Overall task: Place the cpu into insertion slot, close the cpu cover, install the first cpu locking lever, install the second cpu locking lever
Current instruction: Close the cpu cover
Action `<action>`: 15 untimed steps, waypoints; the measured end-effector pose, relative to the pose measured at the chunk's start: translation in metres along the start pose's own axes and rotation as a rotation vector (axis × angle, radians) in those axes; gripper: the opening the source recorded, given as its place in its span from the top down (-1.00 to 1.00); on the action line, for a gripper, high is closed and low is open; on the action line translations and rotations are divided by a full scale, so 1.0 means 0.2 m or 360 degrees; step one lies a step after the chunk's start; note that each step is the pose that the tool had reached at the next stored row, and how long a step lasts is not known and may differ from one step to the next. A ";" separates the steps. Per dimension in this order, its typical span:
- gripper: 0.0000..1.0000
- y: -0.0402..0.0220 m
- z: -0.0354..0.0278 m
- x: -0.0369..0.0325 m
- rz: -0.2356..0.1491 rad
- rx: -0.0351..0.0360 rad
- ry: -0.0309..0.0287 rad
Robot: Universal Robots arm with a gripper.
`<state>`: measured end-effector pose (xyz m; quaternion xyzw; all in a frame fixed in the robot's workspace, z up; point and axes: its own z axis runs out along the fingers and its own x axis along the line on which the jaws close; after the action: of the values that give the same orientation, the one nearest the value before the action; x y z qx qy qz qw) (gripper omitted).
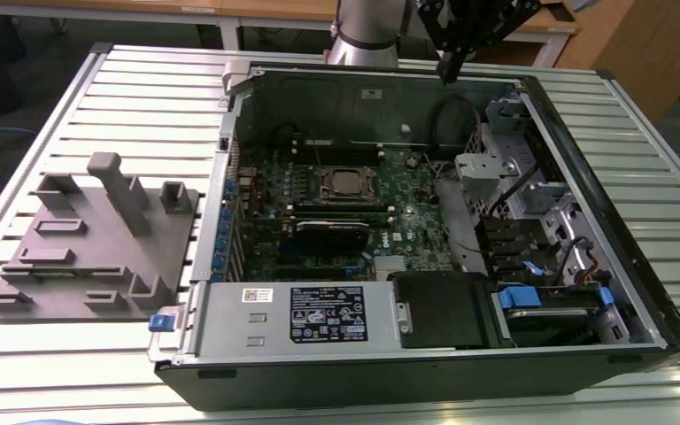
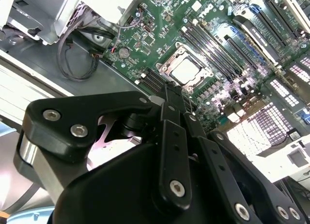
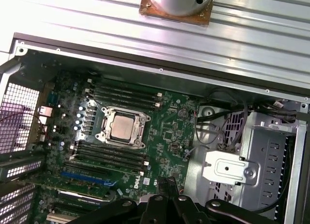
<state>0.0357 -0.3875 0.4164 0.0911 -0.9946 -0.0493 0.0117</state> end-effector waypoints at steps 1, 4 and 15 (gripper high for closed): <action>0.80 0.000 0.000 0.000 0.0000 0.0000 0.00000; 0.80 0.000 0.004 0.000 0.0000 0.0000 -0.00004; 0.80 0.000 0.003 0.000 0.0000 0.0000 -0.00002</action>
<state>0.0357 -0.3875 0.4157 0.0911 -0.9946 -0.0492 0.0116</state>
